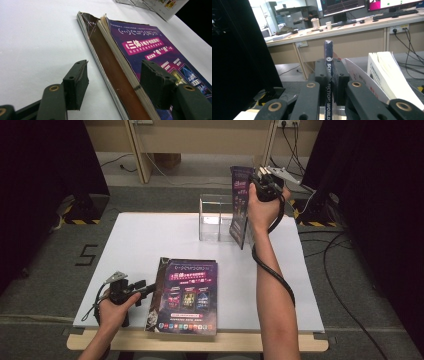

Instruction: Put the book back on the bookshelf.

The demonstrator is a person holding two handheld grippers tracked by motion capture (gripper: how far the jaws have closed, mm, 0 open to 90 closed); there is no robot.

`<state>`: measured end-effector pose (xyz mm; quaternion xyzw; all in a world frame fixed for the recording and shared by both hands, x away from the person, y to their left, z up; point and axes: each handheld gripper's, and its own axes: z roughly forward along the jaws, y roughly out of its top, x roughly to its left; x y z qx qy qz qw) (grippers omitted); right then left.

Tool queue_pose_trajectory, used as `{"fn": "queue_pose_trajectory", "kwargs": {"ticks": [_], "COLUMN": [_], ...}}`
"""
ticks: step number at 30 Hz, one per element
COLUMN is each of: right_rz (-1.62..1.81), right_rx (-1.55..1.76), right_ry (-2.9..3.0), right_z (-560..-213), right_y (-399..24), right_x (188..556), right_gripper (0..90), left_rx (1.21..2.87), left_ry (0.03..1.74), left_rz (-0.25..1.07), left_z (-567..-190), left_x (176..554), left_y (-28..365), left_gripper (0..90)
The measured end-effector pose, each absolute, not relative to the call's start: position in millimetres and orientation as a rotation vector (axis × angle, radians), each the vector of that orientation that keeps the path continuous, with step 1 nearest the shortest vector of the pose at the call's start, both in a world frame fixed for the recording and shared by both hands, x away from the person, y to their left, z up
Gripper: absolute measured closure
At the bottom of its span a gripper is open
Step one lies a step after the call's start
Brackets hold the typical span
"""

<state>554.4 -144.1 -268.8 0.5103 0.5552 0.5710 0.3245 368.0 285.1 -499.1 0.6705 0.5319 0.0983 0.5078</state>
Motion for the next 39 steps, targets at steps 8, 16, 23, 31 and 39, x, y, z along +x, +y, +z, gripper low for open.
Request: {"fn": "queue_pose_trajectory", "kwargs": {"ticks": [8,16,23,31,39], "right_rz": [1.458,1.403,1.372,1.343,1.311], "right_rx": [1.291,1.203,1.179,1.175,1.204], "right_ry": [1.431,1.45,1.485,1.533,1.578], "right_z": [-290,-299,-310,-322,-327], "right_y": [-136,-135,-143,-156,-165], "right_x": [553,523,491,460,440], "right_gripper": [84.5,84.2,84.1,83.9,82.4], "left_rx": [1.627,1.621,1.618,1.619,1.616], "left_ry": [1.279,1.284,1.289,1.291,1.292], "left_rz": [0.239,0.233,0.23,0.232,0.232], "left_z": [-499,-500,-501,-501,-501], "left_x": [367,367,366,366,366], "left_y": [286,285,286,286,286], "left_gripper": [38.5,38.5,38.4,38.4,38.4]}}
